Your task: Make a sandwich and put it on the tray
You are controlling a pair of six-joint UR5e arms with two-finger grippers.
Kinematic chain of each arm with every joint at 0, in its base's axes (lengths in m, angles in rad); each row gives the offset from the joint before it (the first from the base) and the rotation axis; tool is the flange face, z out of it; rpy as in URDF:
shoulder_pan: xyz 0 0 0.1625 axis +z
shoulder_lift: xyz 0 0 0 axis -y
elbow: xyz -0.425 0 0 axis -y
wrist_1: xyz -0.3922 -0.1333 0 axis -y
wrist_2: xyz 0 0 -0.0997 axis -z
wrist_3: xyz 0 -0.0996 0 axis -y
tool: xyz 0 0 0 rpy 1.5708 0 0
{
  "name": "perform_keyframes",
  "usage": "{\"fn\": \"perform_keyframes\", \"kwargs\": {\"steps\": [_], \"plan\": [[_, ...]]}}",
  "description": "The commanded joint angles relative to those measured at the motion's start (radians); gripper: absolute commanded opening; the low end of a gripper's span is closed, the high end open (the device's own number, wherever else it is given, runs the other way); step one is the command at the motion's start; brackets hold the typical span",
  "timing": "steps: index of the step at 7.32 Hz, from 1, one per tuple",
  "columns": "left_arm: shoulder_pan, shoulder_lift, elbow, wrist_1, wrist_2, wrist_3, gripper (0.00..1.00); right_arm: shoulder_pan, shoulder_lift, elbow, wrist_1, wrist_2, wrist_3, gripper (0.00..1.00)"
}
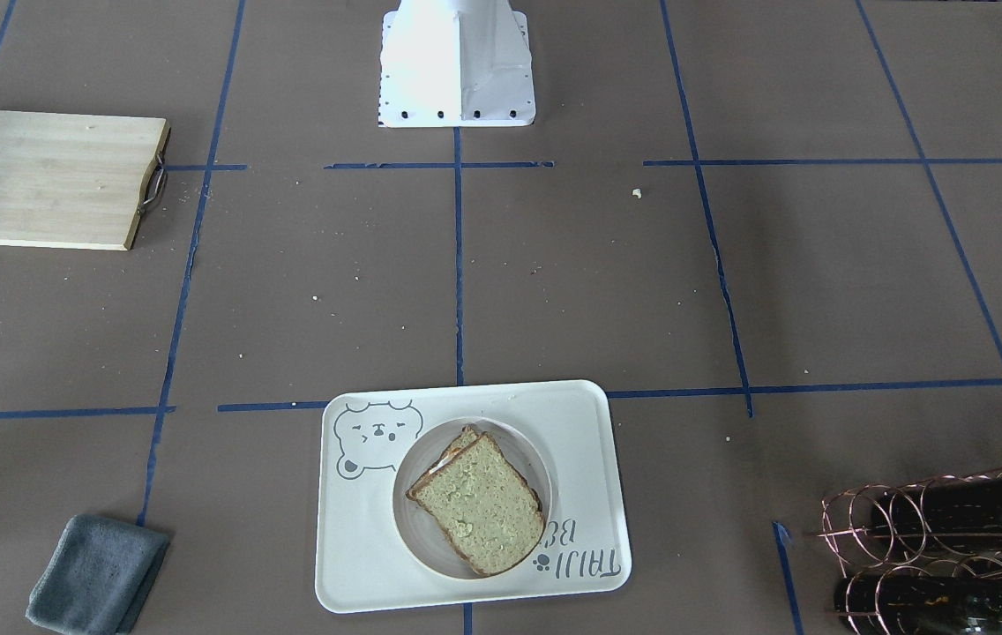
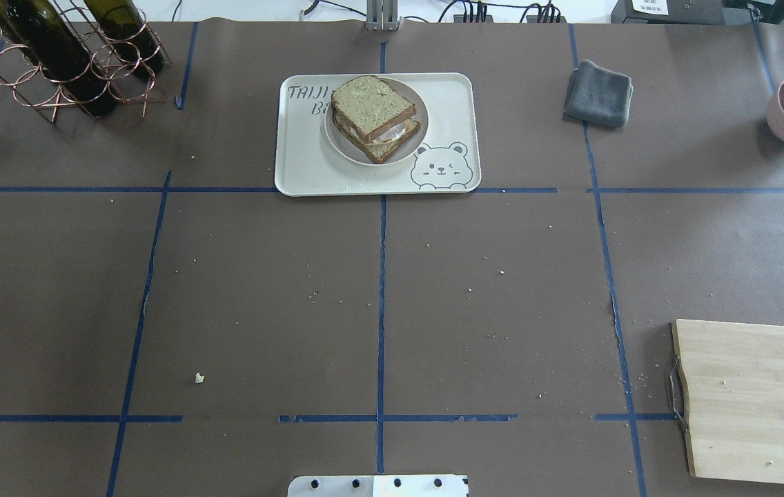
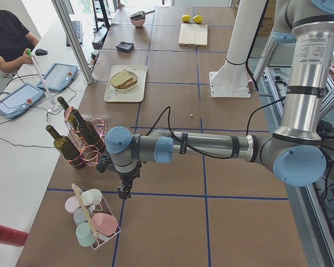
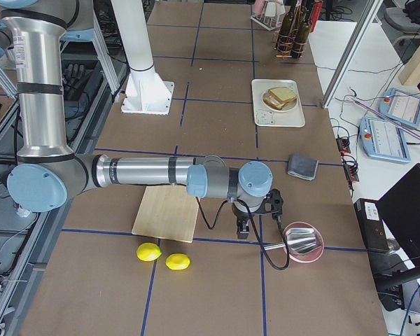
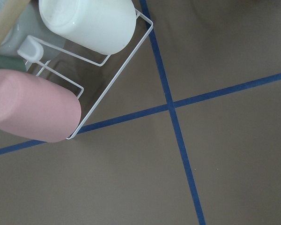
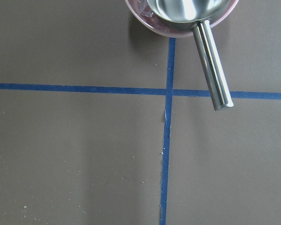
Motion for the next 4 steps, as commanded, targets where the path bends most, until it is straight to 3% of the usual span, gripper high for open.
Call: {"fn": "perform_keyframes", "kwargs": {"steps": [1, 4], "plan": [[-0.002, 0.005, -0.002, 0.0, -0.001, 0.0, 1.0, 0.012, -0.012, 0.001, 0.0, 0.019, 0.002, 1.0], [-0.011, 0.022, -0.002, 0.004, -0.046, 0.0, 1.0, 0.013, -0.012, 0.002, 0.0, 0.022, 0.003, 1.0]]}}
